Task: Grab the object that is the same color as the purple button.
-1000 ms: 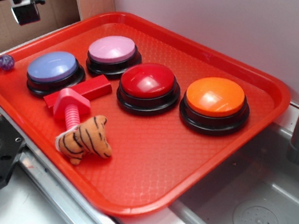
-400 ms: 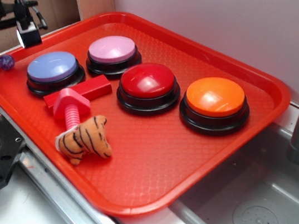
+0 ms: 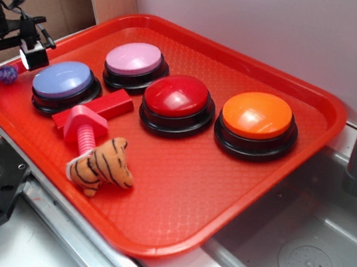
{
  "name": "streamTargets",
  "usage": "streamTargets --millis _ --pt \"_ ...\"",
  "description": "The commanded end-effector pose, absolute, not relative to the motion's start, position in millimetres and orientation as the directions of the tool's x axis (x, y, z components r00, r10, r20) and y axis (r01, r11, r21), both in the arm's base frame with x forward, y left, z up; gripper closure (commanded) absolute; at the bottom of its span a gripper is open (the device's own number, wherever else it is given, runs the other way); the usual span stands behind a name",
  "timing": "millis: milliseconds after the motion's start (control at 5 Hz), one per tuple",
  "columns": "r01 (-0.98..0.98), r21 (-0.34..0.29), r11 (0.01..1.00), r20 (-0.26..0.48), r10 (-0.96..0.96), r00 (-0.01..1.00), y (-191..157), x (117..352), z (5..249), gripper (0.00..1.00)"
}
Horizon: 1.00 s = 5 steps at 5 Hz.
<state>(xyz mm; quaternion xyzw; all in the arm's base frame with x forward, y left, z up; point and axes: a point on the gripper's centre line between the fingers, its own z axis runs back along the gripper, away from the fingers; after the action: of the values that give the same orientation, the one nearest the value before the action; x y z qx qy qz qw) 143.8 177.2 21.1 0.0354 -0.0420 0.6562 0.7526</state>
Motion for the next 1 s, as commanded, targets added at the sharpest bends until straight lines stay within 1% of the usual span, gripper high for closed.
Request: streamTargets --millis 0,400,600,800 --pt "-0.993 0.002 0.117 0.134 0.984 0.116 175.1 136.4 16.4 0.93" --pt "-0.992 0.008 0.123 0.133 0.983 0.123 172.6 139.8 13.4 1.00" --pt "-0.981 -0.032 0.193 0.168 0.968 0.185 169.9 141.4 20.0 1.00" --pt "-0.930 -0.084 0.359 0.202 0.920 0.337 162.2 143.6 39.0 1.00"
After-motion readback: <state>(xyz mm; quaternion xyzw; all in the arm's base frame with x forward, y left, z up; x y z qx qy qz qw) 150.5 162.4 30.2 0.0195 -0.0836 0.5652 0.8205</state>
